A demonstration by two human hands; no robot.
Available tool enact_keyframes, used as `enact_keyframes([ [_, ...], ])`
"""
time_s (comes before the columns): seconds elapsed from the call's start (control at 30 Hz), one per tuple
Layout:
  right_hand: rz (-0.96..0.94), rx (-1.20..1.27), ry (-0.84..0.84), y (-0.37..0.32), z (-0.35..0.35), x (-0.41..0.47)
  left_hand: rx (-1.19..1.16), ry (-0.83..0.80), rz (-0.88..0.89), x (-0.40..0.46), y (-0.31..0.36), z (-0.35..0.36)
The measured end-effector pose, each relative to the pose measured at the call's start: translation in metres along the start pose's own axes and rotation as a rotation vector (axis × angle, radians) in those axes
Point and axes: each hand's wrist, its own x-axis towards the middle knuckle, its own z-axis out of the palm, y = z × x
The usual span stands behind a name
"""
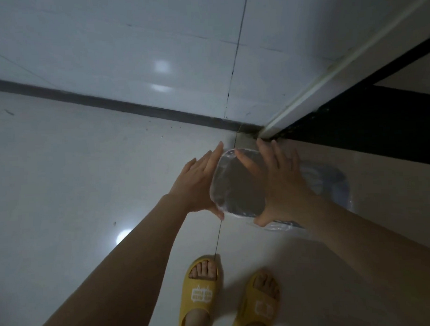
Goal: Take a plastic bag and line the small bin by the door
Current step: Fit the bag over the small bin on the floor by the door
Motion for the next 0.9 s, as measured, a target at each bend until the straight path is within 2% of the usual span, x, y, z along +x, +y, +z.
enact_keyframes([
  [0.07, 0.000, 0.047, -0.032, 0.000, -0.007, -0.001, 0.125, -0.003, -0.045, -0.002, 0.003, -0.001],
  [0.2, 0.089, 0.311, 0.027, 0.022, -0.021, -0.029, 0.136, 0.036, -0.079, -0.023, 0.006, -0.025],
  [0.33, 0.168, 0.292, -0.025, 0.066, -0.013, -0.084, 0.222, 0.074, 0.080, -0.025, 0.028, -0.050],
  [0.43, 0.217, 0.293, -0.063, 0.080, 0.001, -0.104, 0.357, -0.007, 0.186, 0.002, 0.068, -0.043],
  [0.6, 0.173, 0.296, -0.029, 0.093, 0.020, -0.097, 0.474, -0.103, 0.104, 0.023, 0.074, -0.031],
  [0.77, 0.099, 0.410, 0.093, 0.109, 0.041, -0.098, 0.447, -0.194, 0.157, 0.023, 0.053, -0.035],
  [0.9, 0.058, 0.489, 0.196, 0.115, 0.055, -0.098, 0.381, -0.190, 0.159, 0.021, 0.044, -0.031],
])
